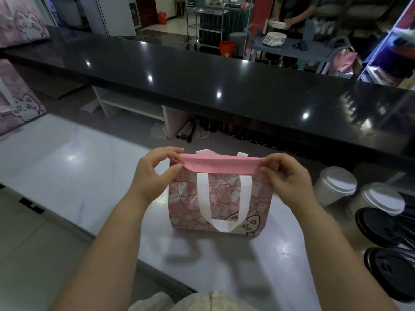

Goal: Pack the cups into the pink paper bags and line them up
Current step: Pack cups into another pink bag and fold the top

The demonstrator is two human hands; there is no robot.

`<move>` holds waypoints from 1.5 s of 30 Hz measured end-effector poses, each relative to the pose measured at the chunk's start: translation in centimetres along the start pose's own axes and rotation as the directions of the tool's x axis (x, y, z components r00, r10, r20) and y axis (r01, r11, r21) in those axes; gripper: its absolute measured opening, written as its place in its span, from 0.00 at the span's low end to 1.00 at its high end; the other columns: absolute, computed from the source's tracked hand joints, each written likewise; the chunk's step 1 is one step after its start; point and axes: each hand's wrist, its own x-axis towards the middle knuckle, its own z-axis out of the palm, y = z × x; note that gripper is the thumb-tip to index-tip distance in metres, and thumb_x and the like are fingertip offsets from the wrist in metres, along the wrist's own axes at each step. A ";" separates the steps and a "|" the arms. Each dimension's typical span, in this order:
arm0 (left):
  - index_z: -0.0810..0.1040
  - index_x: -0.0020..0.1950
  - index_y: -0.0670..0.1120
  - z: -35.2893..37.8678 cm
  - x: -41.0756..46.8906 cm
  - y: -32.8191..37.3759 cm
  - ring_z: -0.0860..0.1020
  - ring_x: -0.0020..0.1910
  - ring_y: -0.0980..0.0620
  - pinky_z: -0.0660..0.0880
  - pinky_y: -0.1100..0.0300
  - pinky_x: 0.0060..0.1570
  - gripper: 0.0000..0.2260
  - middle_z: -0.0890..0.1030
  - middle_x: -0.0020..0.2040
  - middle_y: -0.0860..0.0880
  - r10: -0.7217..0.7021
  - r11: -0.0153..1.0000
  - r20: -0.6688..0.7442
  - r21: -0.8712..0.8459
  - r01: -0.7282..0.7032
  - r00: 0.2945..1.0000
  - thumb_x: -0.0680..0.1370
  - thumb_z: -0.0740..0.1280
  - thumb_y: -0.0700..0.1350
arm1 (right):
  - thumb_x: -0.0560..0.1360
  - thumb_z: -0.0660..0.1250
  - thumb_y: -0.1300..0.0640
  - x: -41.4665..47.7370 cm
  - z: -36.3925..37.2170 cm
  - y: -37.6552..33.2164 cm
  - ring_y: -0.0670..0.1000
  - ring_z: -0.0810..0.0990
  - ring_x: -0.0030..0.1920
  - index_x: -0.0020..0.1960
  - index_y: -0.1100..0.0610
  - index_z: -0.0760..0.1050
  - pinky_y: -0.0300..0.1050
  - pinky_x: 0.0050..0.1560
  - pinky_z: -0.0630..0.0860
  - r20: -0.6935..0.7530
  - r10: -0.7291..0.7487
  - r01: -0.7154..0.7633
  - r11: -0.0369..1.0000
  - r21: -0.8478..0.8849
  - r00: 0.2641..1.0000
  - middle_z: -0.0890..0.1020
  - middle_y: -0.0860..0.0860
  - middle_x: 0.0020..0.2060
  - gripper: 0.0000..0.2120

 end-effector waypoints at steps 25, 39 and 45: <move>0.85 0.50 0.51 3.5 1.1 3.3 0.79 0.50 0.50 0.66 0.46 0.59 0.08 0.84 0.47 0.55 0.285 0.802 0.029 0.540 -0.255 0.958 0.72 0.75 0.49 | 0.74 0.72 0.56 1.1 2.1 -4.5 0.55 0.77 0.53 0.56 0.53 0.81 0.54 0.60 0.66 0.120 -0.111 0.163 0.751 -0.640 0.987 0.82 0.49 0.50 0.11; 0.83 0.45 0.48 7.5 0.9 4.5 0.79 0.45 0.48 0.62 0.50 0.58 0.05 0.83 0.42 0.53 0.366 0.768 0.065 0.542 -0.341 0.928 0.74 0.71 0.38 | 0.70 0.73 0.66 0.9 5.3 -4.4 0.56 0.78 0.42 0.40 0.58 0.81 0.52 0.50 0.68 0.070 -0.240 0.234 0.770 -0.594 0.968 0.82 0.50 0.37 0.04; 0.82 0.46 0.49 7.3 1.0 4.1 0.78 0.44 0.49 0.61 0.52 0.54 0.06 0.82 0.42 0.55 0.352 0.768 0.059 0.553 -0.324 0.934 0.74 0.70 0.39 | 0.72 0.71 0.65 1.3 4.7 -4.1 0.56 0.75 0.41 0.40 0.60 0.80 0.51 0.45 0.67 0.116 -0.228 0.255 0.818 -0.516 0.967 0.80 0.52 0.37 0.03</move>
